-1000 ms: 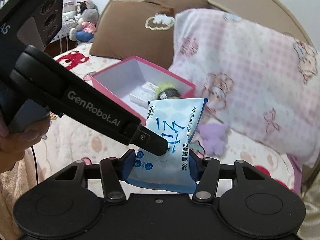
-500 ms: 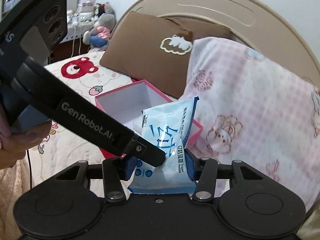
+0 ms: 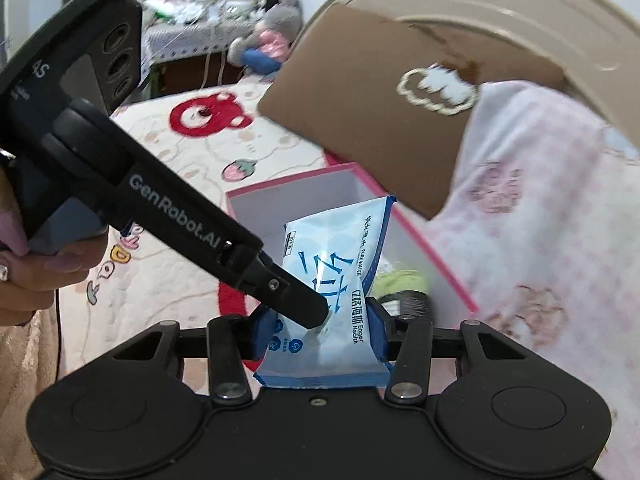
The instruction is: Organize objects
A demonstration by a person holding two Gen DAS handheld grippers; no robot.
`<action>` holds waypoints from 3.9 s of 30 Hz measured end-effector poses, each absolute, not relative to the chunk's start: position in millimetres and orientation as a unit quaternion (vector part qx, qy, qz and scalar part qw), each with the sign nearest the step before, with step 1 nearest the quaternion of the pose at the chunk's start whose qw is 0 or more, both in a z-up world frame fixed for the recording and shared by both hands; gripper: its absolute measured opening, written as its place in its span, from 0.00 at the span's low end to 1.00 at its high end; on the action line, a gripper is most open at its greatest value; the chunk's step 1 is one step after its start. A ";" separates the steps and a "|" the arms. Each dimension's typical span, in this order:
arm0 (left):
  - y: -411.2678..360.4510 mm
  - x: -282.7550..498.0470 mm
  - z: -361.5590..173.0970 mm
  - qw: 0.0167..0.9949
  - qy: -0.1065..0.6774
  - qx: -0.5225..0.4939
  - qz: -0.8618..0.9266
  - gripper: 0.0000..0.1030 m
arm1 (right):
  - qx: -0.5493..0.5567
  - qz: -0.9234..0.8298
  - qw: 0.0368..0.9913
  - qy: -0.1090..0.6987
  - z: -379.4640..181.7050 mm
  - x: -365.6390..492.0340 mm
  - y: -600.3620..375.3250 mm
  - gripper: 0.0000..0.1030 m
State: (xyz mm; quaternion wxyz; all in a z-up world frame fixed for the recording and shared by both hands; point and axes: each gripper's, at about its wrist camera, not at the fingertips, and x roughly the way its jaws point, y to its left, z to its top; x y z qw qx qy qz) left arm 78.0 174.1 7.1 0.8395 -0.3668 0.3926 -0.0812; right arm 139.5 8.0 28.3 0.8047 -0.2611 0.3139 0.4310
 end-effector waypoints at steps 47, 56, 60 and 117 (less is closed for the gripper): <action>237.9 142.8 -81.9 0.879 0.434 -0.196 -0.027 0.33 | -0.287 0.527 0.665 0.445 -92.2 255.6 94.3 0.46; 240.8 140.9 -75.3 0.897 0.408 -0.167 0.008 0.34 | -0.263 0.451 0.721 0.456 -78.9 273.2 86.5 0.60; 243.3 143.1 -76.7 0.901 0.405 -0.154 0.021 0.34 | -0.221 0.418 0.740 0.478 -80.2 266.3 70.6 0.46; 138.3 35.1 73.1 0.874 0.470 -0.121 -0.008 0.75 | -0.130 0.367 0.851 0.352 69.9 81.5 -79.4 0.84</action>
